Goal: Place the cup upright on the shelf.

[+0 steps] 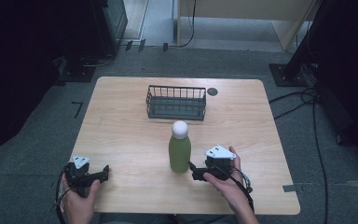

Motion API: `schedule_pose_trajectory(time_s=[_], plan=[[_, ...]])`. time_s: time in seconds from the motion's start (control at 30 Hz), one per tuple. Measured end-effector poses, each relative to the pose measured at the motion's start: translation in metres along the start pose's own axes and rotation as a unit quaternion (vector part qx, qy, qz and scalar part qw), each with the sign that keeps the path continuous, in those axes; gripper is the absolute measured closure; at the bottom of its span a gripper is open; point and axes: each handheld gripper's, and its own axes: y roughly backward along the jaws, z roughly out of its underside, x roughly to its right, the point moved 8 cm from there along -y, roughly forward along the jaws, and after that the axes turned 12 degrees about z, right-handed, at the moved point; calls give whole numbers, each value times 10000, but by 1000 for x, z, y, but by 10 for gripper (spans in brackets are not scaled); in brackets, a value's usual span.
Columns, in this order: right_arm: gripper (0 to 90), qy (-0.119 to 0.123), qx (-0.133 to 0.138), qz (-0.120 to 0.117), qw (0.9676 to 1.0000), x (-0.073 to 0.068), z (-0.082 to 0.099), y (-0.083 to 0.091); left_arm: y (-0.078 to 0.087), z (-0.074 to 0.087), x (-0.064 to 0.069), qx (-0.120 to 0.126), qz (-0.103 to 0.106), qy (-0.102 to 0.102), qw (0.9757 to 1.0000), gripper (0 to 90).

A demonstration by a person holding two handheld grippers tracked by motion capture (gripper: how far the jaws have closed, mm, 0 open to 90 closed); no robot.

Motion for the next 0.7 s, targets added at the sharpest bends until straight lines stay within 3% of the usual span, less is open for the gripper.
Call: schedule_pose_trajectory(time_s=[0.3,0.7], plan=[[38,-65,6,-142,9999,-3,0,3,0,0,0,-2,1,2,10000,0],[31,-28,64,-558,9984,-18,-2,7,0,0,0,1,0,2,10000,0]])
